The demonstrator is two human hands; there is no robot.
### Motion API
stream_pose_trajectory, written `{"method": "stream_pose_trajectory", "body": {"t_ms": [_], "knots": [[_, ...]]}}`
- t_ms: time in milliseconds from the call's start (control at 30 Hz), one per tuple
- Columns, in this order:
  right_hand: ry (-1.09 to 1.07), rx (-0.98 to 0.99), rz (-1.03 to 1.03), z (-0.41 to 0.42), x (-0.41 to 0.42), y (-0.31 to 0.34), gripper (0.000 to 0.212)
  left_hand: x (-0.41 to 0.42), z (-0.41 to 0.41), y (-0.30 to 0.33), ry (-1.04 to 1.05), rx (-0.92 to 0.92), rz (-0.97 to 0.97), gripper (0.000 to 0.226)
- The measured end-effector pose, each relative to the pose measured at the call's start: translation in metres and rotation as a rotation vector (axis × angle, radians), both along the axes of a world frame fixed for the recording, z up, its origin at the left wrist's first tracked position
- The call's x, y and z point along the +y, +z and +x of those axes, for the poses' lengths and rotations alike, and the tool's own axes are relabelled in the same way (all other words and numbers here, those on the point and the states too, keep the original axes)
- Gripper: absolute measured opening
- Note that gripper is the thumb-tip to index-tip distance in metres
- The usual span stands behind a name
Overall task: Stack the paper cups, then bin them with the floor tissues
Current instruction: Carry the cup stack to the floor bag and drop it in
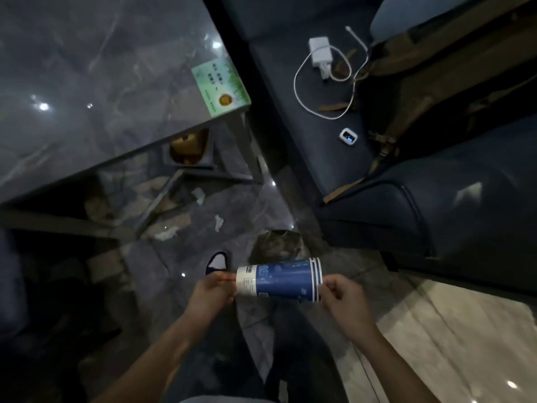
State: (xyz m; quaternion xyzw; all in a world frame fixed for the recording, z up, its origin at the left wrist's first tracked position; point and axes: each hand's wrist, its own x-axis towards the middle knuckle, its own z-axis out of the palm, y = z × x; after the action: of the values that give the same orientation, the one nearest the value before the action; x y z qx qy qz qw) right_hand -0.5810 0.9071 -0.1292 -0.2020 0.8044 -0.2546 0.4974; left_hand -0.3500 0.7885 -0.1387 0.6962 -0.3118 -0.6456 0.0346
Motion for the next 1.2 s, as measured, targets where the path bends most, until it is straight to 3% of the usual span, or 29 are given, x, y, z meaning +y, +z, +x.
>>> {"method": "stream_pose_trajectory", "body": {"t_ms": [200, 533, 633, 733, 1067, 1200], "knots": [[0.065, -0.072, 0.042, -0.014, -0.006, -0.07, 0.016, 0.007, -0.01, -0.059, -0.036, -0.045, 0.03, 0.018], [-0.014, -0.13, 0.15, -0.015, -0.028, -0.226, 0.027, -0.006, -0.012, -0.247, 0.057, -0.04, 0.101, 0.014], [-0.06, -0.129, 0.166, -0.013, -0.034, -0.272, 0.024, -0.016, -0.018, -0.297, -0.024, -0.023, 0.104, 0.023], [-0.079, -0.096, 0.185, -0.009, -0.042, -0.314, 0.02, -0.023, -0.022, -0.337, -0.107, -0.034, 0.081, 0.014], [-0.054, 0.061, 0.254, -0.001, -0.074, -0.409, 0.03, -0.039, -0.02, -0.411, -0.316, -0.032, -0.005, 0.023], [-0.03, 0.116, 0.298, 0.004, -0.078, -0.429, 0.02, -0.037, -0.016, -0.421, -0.312, -0.084, -0.057, 0.03]]}}
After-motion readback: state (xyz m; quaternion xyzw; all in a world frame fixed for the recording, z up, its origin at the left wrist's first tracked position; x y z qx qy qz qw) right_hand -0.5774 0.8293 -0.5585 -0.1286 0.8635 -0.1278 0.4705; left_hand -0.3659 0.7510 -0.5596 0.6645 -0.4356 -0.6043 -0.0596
